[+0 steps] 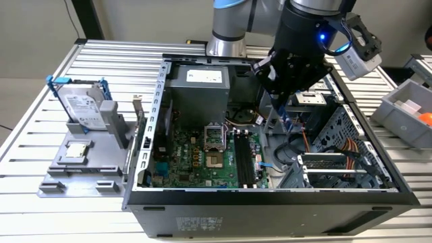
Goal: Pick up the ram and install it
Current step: 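Insert the ram into the slot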
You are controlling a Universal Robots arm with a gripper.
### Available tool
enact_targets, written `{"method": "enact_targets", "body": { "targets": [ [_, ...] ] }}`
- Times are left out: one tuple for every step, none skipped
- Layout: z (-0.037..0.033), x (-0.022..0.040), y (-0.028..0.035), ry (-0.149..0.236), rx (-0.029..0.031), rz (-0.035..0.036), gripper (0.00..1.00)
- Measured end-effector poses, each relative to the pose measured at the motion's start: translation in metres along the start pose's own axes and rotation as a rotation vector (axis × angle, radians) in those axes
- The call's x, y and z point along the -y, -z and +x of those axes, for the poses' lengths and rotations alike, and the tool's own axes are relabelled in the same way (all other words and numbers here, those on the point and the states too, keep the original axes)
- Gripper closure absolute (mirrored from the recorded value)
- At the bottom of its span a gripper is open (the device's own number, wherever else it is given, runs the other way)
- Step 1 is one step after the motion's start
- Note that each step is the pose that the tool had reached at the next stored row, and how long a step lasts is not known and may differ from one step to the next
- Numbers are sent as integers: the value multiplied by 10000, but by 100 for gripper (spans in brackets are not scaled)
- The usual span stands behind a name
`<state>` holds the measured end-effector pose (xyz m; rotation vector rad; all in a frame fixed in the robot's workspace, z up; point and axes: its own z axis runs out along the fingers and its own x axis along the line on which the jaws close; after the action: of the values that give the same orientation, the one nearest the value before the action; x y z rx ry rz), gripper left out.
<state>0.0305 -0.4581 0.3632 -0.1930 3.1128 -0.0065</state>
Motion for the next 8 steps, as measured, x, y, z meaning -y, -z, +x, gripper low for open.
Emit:
{"method": "enact_targets", "body": {
  "targets": [
    [0,-1,-6,0,-1,8,100],
    [0,-2,-13,0,-2,15,100],
    [0,-2,-19,0,-3,23,100],
    [0,-4,-26,0,-4,31,100],
    [0,-5,-32,0,-4,40,100],
    [0,-7,-39,-1,-5,49,100],
    [0,-9,-45,-1,-7,60,100],
    [0,-11,-51,-1,-8,72,100]
  ]
}}
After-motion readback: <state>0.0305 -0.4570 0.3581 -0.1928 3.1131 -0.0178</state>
